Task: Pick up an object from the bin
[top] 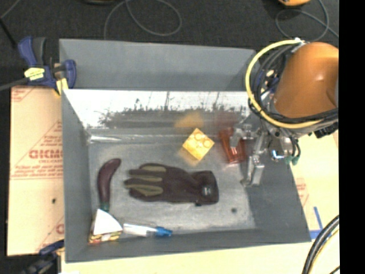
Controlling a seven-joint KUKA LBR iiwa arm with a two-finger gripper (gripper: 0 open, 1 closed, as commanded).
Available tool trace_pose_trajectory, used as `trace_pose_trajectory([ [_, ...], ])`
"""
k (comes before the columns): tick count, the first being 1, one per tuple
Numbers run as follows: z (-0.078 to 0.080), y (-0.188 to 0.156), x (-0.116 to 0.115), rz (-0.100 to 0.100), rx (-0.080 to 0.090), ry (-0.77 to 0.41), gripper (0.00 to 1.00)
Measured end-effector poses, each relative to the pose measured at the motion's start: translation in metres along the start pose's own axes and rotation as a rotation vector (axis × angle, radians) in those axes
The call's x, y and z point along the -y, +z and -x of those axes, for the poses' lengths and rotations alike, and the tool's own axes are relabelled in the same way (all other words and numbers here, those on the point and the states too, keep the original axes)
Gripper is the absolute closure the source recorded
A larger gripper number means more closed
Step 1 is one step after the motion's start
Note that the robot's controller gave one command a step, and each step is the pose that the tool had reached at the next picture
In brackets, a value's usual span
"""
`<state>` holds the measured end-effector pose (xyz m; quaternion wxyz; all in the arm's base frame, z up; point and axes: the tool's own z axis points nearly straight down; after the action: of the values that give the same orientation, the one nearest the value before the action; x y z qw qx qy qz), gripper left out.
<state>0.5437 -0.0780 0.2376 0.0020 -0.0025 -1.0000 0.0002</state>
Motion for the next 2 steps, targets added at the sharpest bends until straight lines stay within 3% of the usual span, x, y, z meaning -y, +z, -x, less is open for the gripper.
trace_pose_trajectory([
  [1, 0.001, -0.004, 0.000, -0.001, 0.008, -0.003, 0.00],
  [2, -0.004, 0.057, -0.033, 0.000, 0.011, 0.017, 0.00],
])
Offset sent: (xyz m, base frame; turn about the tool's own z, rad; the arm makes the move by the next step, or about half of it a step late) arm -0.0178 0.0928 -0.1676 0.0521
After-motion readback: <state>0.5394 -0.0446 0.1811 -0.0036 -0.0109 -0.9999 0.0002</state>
